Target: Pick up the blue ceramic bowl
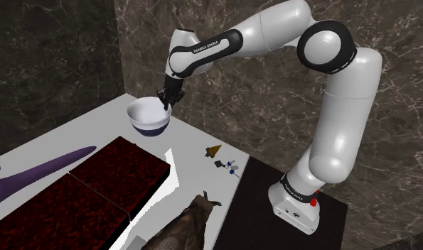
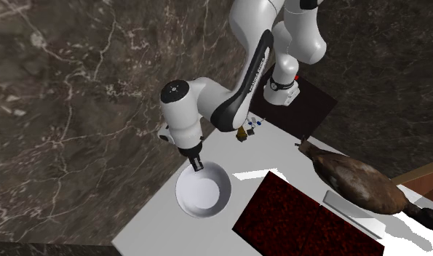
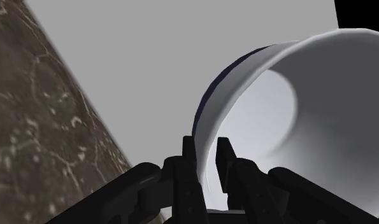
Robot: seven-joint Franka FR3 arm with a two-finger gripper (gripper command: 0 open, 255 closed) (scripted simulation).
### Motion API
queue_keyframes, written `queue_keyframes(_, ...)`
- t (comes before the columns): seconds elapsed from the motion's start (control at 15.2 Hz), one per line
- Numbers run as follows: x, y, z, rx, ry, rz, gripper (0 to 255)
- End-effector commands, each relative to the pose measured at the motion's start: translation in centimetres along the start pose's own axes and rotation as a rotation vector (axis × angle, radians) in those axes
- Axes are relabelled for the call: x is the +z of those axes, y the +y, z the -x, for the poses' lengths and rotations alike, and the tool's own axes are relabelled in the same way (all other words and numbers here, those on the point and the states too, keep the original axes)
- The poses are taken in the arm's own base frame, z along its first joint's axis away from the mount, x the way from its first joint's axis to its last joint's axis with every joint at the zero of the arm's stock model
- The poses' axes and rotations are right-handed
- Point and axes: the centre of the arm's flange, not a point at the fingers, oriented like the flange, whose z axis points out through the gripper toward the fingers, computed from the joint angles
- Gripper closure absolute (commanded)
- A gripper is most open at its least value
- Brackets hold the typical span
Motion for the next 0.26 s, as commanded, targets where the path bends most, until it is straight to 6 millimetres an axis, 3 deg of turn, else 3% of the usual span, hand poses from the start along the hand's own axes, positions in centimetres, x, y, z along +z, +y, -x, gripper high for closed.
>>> queue_keyframes(0.0, -2.33, 0.85, -0.67, 0.019, 0.03, -0.001, 255)
queue_keyframes(0.2, -2.93, 0.77, -0.67, 0.019, 0.03, -0.001, 255)
